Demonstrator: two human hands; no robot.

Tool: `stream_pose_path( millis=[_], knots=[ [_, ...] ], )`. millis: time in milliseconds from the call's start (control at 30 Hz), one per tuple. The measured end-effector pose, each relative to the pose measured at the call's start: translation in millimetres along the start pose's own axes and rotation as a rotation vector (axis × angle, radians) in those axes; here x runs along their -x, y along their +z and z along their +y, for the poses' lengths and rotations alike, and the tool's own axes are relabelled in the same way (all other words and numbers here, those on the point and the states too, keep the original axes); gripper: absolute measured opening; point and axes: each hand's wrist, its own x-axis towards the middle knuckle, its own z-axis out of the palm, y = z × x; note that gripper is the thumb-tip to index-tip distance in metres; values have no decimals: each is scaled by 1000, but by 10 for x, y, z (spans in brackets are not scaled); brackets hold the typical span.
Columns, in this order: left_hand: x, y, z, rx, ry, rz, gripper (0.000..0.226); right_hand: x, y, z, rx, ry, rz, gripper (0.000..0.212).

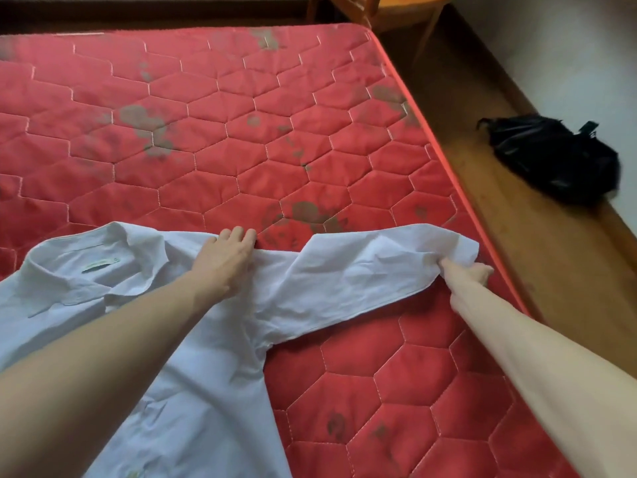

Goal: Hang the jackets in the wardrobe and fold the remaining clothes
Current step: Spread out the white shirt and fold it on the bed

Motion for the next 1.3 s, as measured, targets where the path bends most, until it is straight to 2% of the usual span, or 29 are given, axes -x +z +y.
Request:
stream_pose_path(
  millis=[67,133,167,233,300,367,433,500,567,633,733,800,867,900,967,1033,1133,1200,1233,1300],
  knots=[
    [-61,-85,-4,-129,25,-37,30,-108,-27,-8,105,16,41,75],
    [-109,-198,-27,-182,68,-70,20,-202,-61,-1,225,-16,19,61],
    [-134,-248,-28,-152,90,-91,14,-253,-81,-3,233,-51,-37,55],
    [-158,-305,-29,-2,91,-164,21,-347,-156,-29,180,-134,-140,56],
    [-179,-331,-62,148,22,-194,24,-413,-280,-119,91,-235,-138,51],
    [-186,-358,-131,196,-33,-127,19,-488,-422,-192,18,-322,-32,38],
    [-180,-370,-196,263,-107,-20,15,-569,-535,-208,-9,-340,90,36],
    [-196,-347,-222,329,-134,137,13,-638,-567,-171,-23,-348,129,36],
    [-204,-298,-201,259,-133,290,10,-669,-526,-105,-14,-304,161,35],
    [-184,-231,-136,171,-171,390,18,-696,-479,-25,-42,-220,207,39],
    [-33,-145,38,136,-161,457,19,-716,-428,102,-117,-69,244,42],
    [124,-25,160,102,-85,417,24,-623,-409,143,-17,-59,341,37],
    [254,130,273,106,-41,311,34,-502,-361,158,245,-294,451,39],
    [289,208,327,107,-31,266,40,-456,-305,160,329,-528,452,42],
    [297,313,407,111,-48,185,58,-341,-69,165,443,-1032,259,44],
    [247,356,452,146,-93,104,71,-116,293,162,544,-1310,-9,49],
    [145,385,495,151,-65,47,77,498,837,115,744,-1423,-290,58],
    [117,366,539,150,-35,49,81,770,1077,170,853,-1380,-461,66],
    [108,370,562,143,-24,41,82,799,1126,219,888,-1337,-506,69],
    [93,391,616,130,-13,38,82,682,1077,290,894,-1287,-446,70]
  ],
)
